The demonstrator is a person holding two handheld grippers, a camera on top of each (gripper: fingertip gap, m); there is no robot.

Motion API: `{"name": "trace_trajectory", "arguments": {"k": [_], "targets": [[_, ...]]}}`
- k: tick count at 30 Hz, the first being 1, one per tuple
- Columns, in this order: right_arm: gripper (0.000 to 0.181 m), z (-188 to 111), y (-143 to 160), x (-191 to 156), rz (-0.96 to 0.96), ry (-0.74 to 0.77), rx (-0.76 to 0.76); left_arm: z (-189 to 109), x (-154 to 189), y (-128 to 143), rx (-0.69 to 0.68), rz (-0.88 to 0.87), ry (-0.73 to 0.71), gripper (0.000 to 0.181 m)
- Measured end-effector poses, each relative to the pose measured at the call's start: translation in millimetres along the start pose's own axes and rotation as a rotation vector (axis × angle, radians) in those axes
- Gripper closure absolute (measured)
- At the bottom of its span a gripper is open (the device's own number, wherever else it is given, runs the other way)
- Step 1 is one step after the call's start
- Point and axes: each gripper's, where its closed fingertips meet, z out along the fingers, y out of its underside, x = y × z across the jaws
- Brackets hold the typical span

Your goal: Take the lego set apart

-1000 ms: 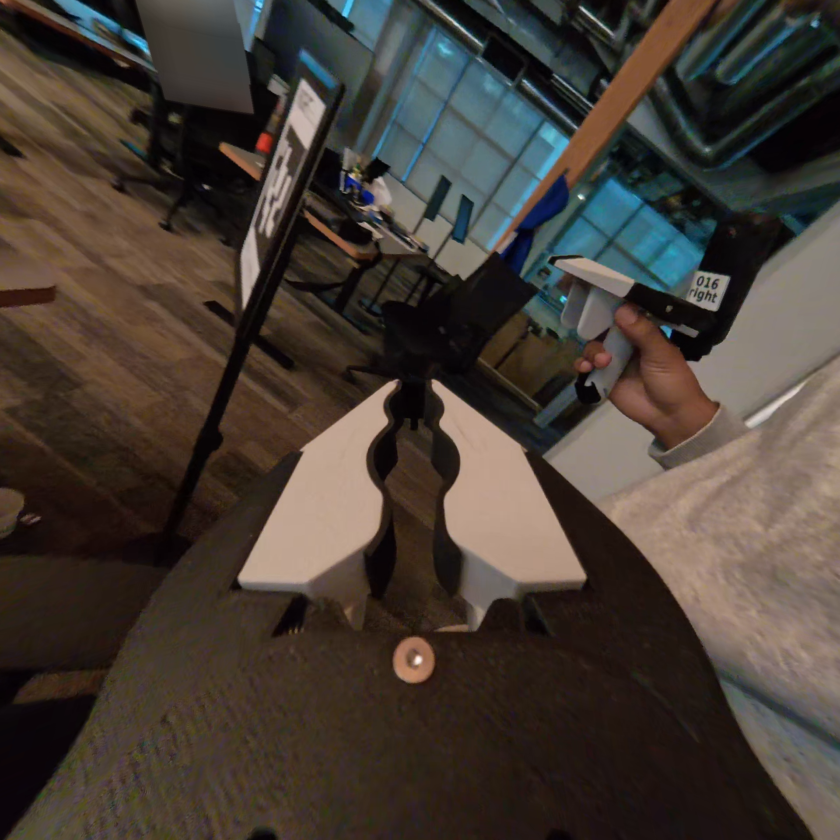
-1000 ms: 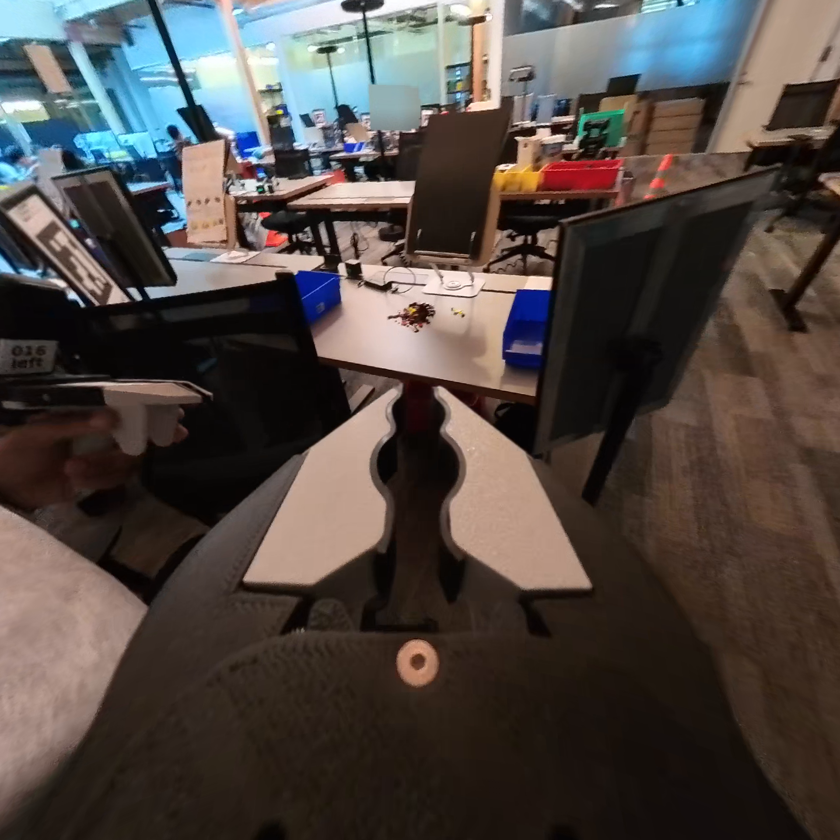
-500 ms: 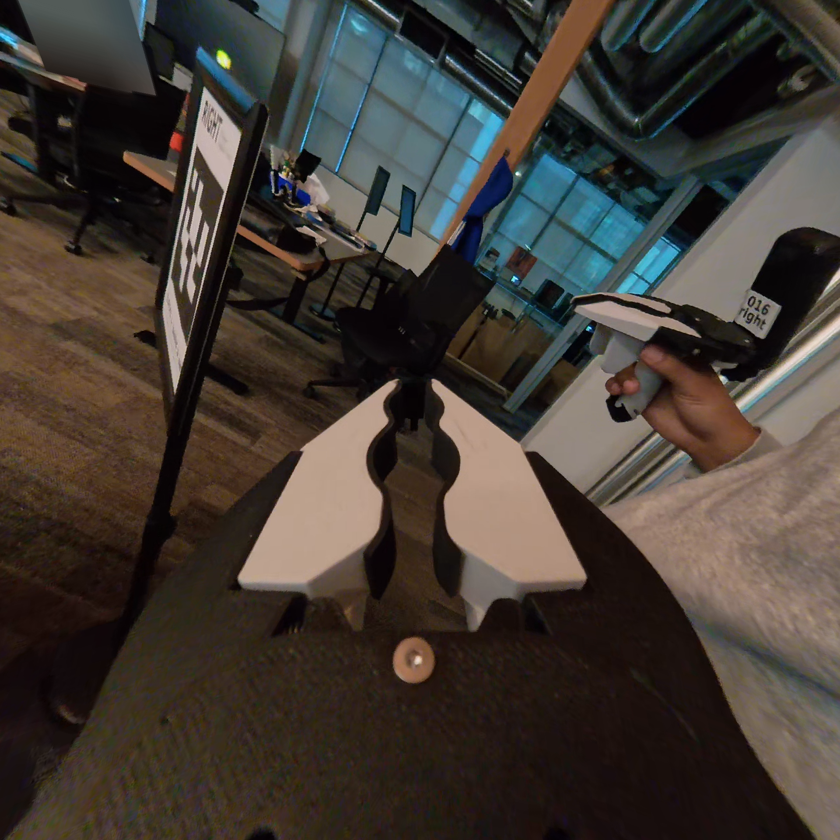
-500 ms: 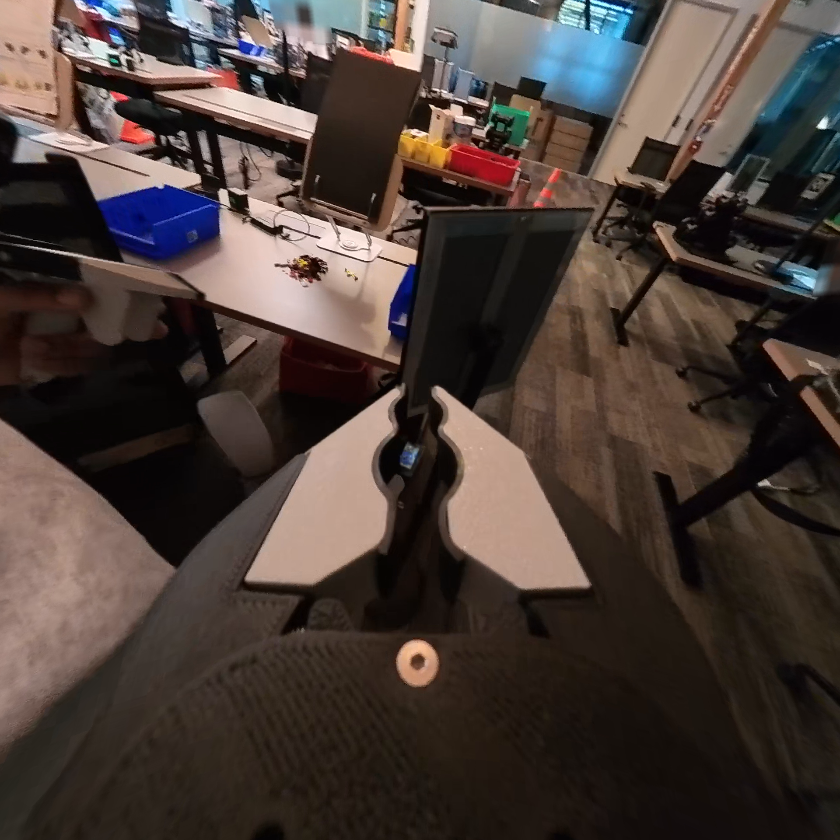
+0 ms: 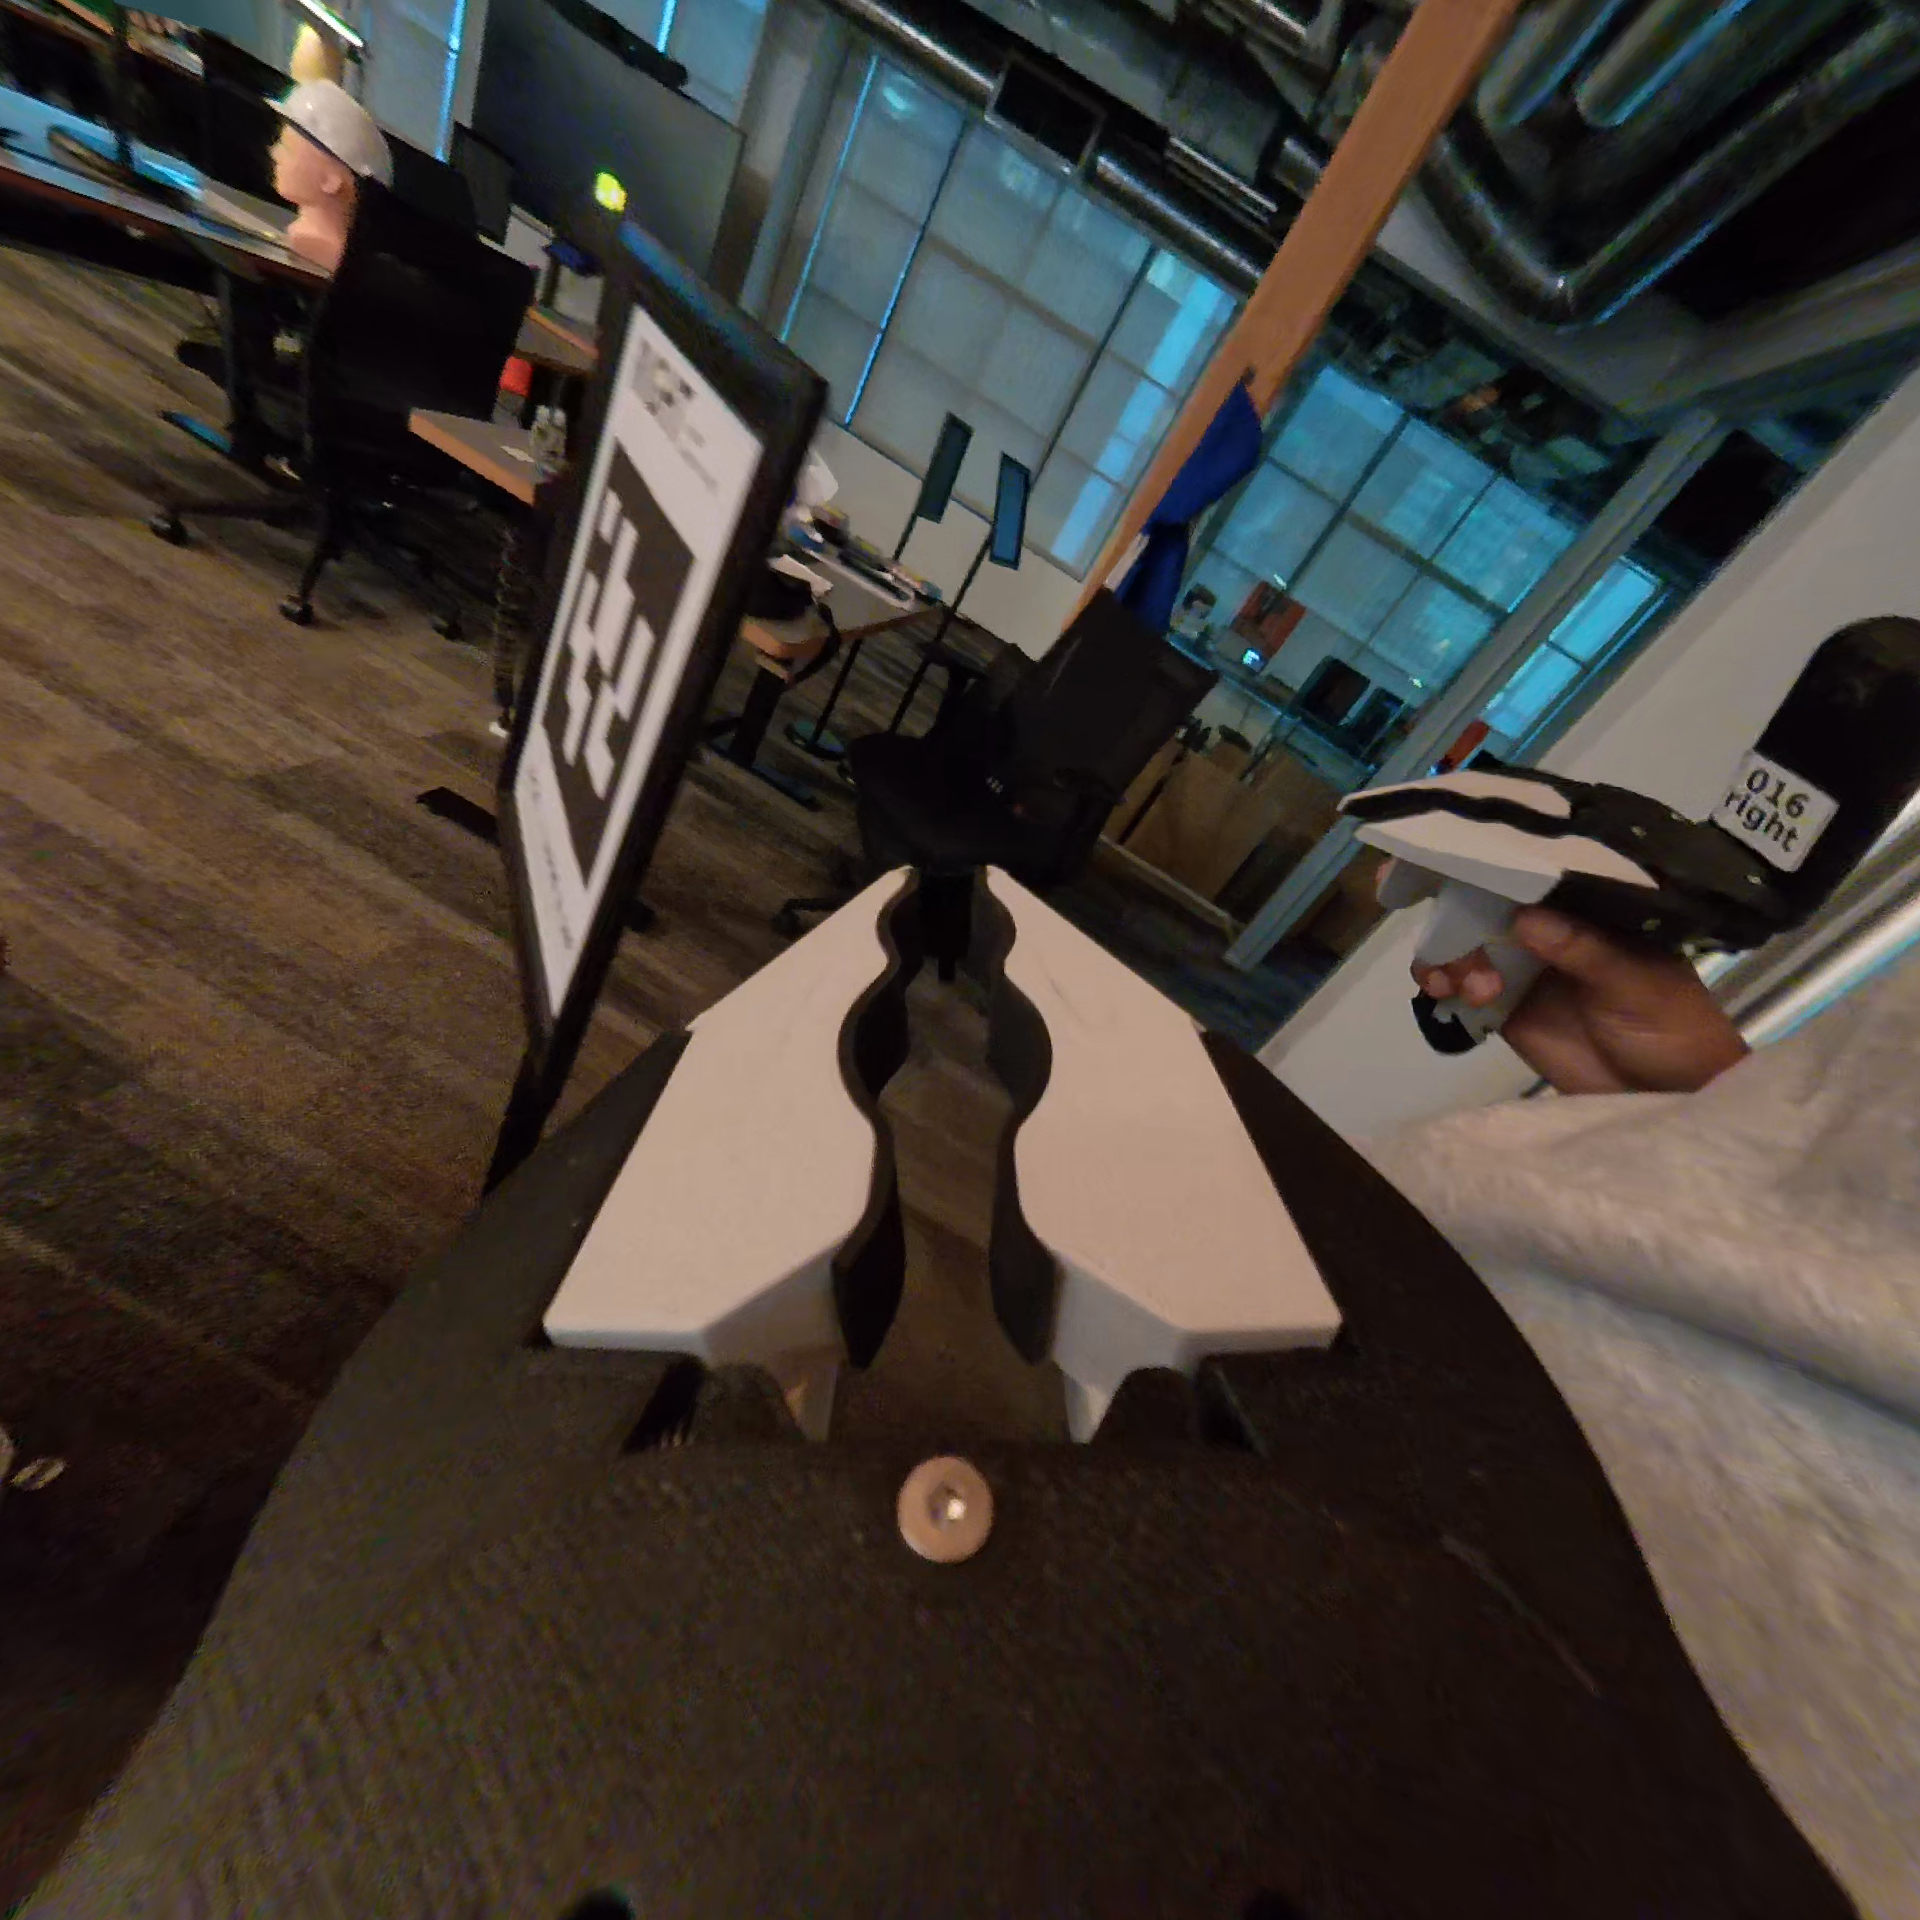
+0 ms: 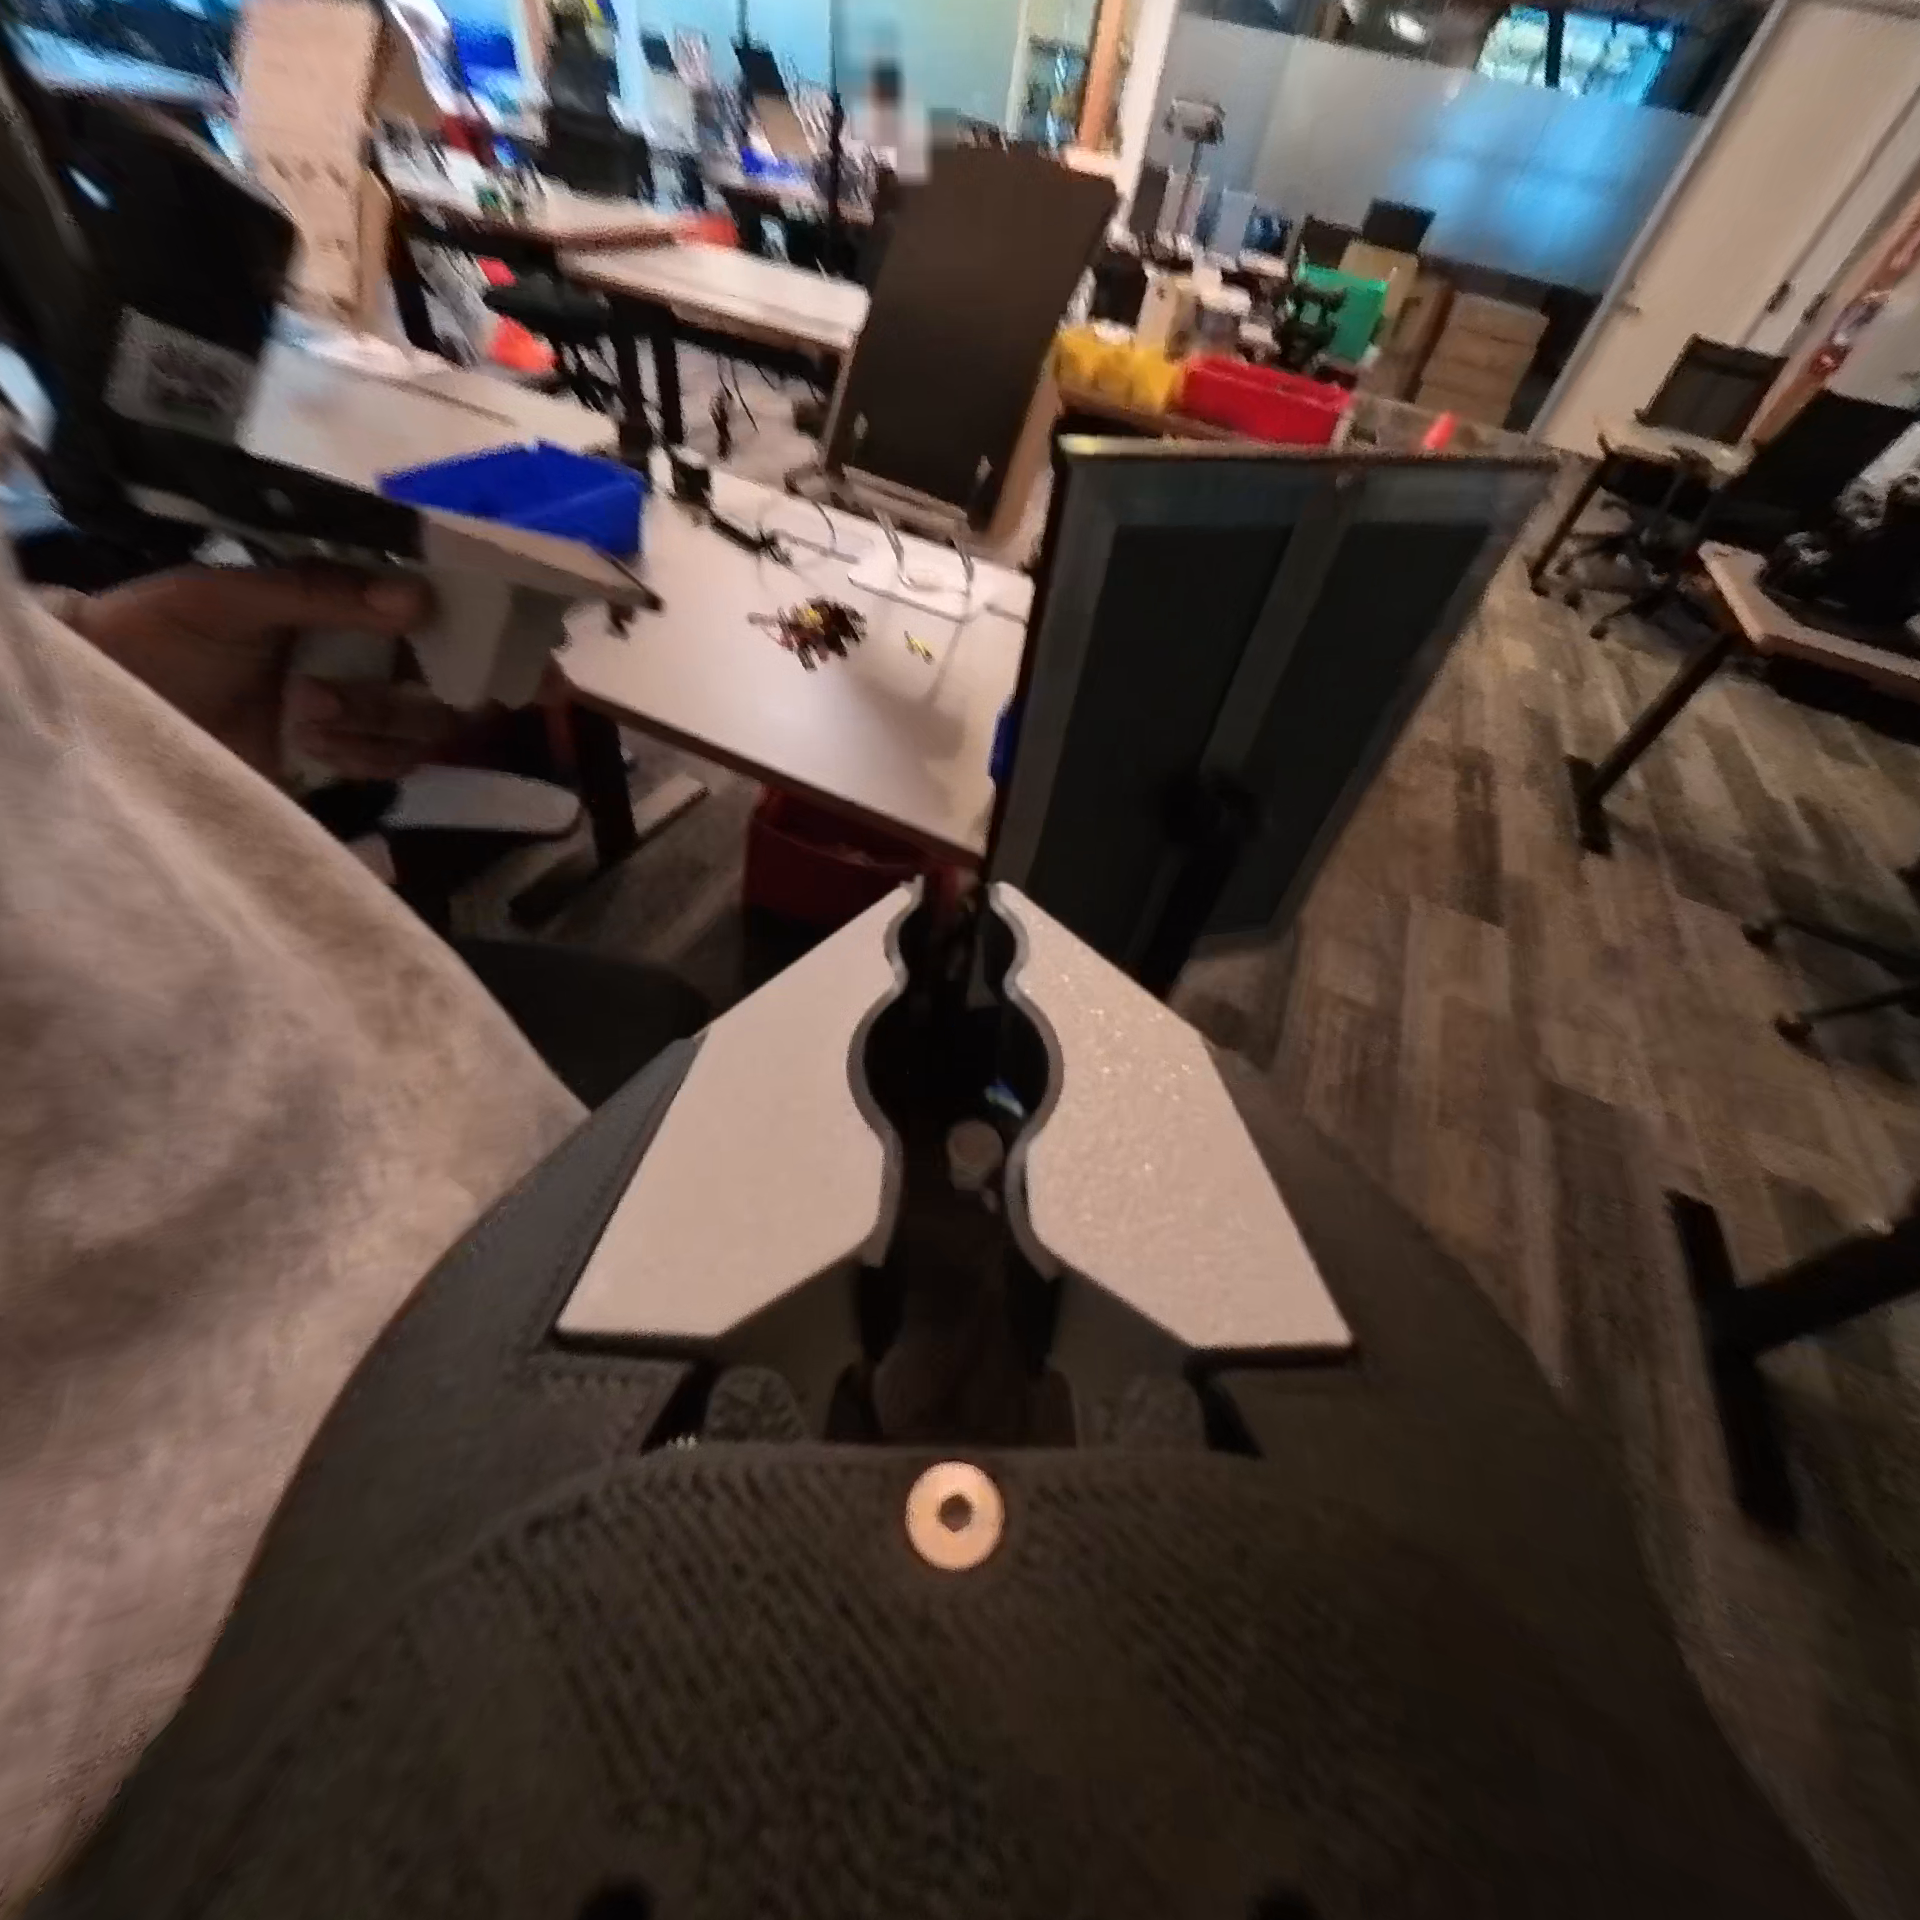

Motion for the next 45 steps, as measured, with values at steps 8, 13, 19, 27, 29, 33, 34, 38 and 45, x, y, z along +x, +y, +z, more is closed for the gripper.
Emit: {"name": "trace_trajectory", "arguments": {"k": [8,13,19,27,29,33,34,38,45], "targets": [[0.176,118.3,-97.6,-73.3,0.111,-0.544,0.352,-10.8,-116.2,-46.2,0.039,-0.042,-0.025,0.173],[0.172,183.5,-141.6,-112.6,0.095,-0.767,0.310,-50.8,-176.8,-113.1,0.162,-0.072,-0.132,0.173],[0.167,198.0,-167.3,-140.5,0.201,-0.886,0.379,-124.3,-182.7,-143.1,0.259,-0.043,-0.249,0.173],[0.165,251.6,-145.3,-173.3,0.191,-0.865,0.339,-198.9,-183.1,-120.4,0.230,0.094,-0.457,0.174],[0.168,286.2,-138.4,-170.7,0.231,-0.788,0.291,-192.5,-206.4,-124.7,0.228,0.081,-0.419,0.174],[0.181,359.5,-109.1,-177.3,0.273,-0.720,0.217,-168.6,-278.5,-112.5,0.112,0.026,-0.289,0.174],[0.180,383.0,-95.8,-176.7,0.269,-0.676,0.225,-164.7,-301.8,-104.8,0.077,0.044,-0.267,0.173],[0.168,482.7,-17.1,-169.4,0.276,-0.468,0.270,-158.9,-413.3,-42.2,-0.105,0.057,-0.183,0.173],[0.179,508.0,90.0,-231.5,0.387,-0.406,0.222,-173.9,-456.2,59.5,-0.161,0.051,0.036,0.173]]}}
